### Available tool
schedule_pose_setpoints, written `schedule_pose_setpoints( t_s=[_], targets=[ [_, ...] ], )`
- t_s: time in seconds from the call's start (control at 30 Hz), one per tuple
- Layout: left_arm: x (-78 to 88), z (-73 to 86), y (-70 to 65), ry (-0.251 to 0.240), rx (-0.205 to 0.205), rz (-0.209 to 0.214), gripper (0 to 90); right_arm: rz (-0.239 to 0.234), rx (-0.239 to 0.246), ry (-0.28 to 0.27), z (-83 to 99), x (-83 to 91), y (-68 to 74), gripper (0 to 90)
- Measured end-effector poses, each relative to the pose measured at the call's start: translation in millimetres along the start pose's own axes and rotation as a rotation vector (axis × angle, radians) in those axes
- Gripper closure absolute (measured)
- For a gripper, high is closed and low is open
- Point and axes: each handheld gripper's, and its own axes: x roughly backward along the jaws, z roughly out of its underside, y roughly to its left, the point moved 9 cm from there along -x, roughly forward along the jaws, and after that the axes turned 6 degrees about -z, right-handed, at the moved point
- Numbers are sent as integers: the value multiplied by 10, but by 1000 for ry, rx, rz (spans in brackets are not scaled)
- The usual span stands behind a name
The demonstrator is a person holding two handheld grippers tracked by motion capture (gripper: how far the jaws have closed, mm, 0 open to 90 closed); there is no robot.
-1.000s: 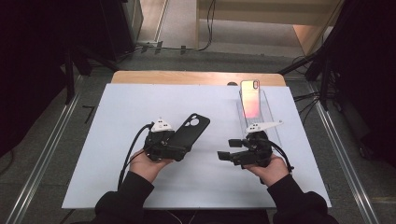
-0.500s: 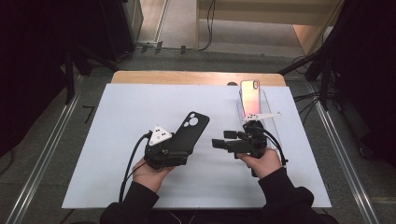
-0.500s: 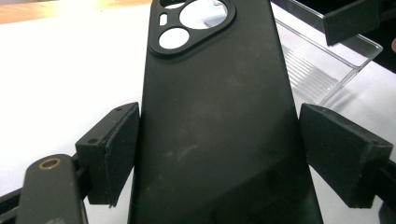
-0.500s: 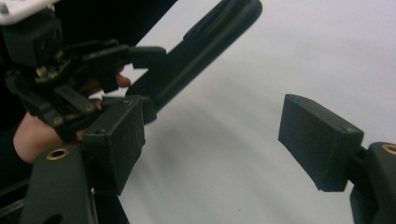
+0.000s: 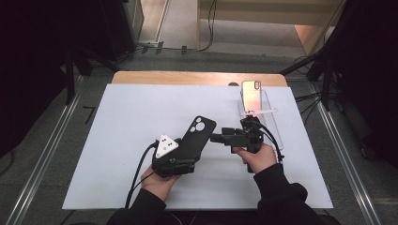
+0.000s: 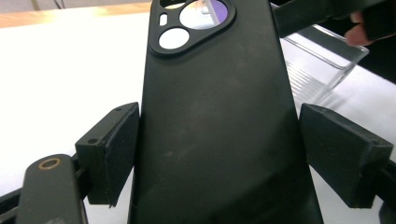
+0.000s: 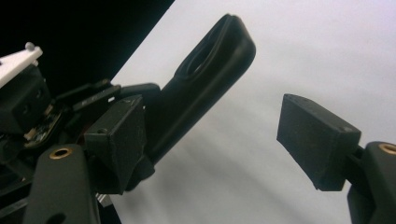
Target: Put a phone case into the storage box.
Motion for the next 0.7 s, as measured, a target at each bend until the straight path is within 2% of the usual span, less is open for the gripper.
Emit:
schedule_pose_setpoints(
  t_s=[0.27, 0.47, 0.57, 0.7],
  targets=[
    [2, -21, -67, -15, -4, 11, 156, 5, -27, 1, -53, -85, -37, 232],
    [5, -29, -95, -29, -10, 11, 155, 3, -46, 2, -86, -176, -40, 274],
    [7, -32, -102, -33, -9, 14, 154, -12, -77, 3, -99, -209, -47, 339],
    [8, -33, -118, -38, -7, 17, 153, -42, -137, 4, -126, -218, -54, 503]
  ],
)
